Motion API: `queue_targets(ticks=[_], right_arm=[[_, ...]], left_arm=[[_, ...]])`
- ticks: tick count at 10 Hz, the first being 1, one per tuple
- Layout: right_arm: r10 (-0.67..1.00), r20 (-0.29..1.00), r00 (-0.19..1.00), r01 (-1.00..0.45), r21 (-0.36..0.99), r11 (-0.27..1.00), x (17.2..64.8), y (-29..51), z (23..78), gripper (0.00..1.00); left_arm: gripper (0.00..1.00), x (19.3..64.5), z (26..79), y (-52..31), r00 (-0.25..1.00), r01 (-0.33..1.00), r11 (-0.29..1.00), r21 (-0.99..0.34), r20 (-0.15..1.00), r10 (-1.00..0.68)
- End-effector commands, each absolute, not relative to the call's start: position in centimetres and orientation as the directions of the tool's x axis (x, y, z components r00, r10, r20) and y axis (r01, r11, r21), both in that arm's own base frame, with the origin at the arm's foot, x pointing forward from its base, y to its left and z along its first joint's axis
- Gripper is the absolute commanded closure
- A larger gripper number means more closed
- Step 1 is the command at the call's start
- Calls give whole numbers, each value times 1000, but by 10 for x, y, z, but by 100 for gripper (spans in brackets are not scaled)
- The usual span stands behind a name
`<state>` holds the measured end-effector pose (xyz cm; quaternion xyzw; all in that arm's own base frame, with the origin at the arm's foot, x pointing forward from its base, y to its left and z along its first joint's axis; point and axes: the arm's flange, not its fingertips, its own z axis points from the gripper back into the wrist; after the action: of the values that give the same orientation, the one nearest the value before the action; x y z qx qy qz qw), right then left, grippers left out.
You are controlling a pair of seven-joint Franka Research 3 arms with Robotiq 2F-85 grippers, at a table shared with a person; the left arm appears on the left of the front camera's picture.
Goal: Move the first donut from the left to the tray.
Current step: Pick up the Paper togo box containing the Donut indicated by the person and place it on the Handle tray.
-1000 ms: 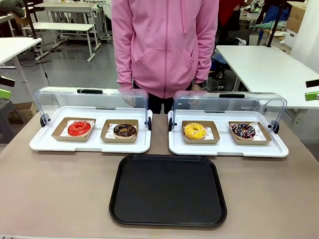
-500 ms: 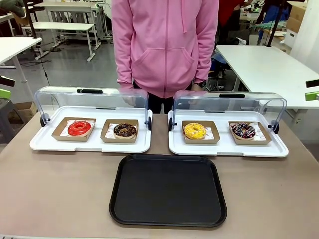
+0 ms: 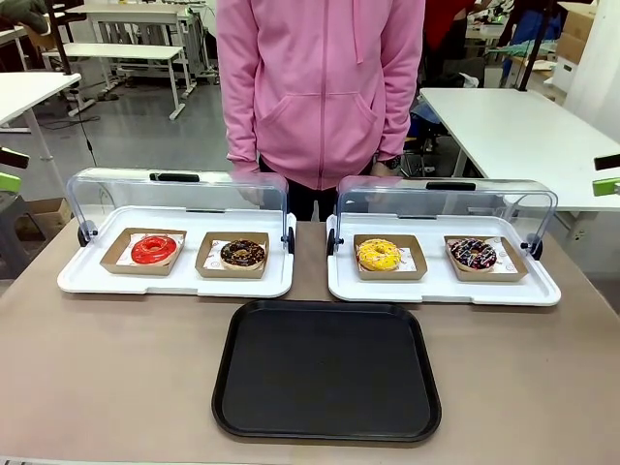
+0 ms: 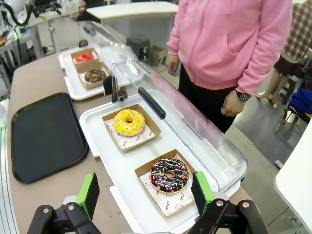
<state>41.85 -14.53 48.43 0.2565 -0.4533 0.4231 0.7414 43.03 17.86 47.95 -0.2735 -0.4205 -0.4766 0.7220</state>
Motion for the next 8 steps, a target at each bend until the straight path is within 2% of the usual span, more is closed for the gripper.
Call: queue_targets(ticks=[1,8], right_arm=[[378,902,211,-859,-13,511,420,-144,483,0],[378,902,211,-859,-13,511,420,-144,483,0]], left_arm=[[0,430,480,178,176,921,391,14,878,-445],[0,430,480,178,176,921,391,14,878,-445]])
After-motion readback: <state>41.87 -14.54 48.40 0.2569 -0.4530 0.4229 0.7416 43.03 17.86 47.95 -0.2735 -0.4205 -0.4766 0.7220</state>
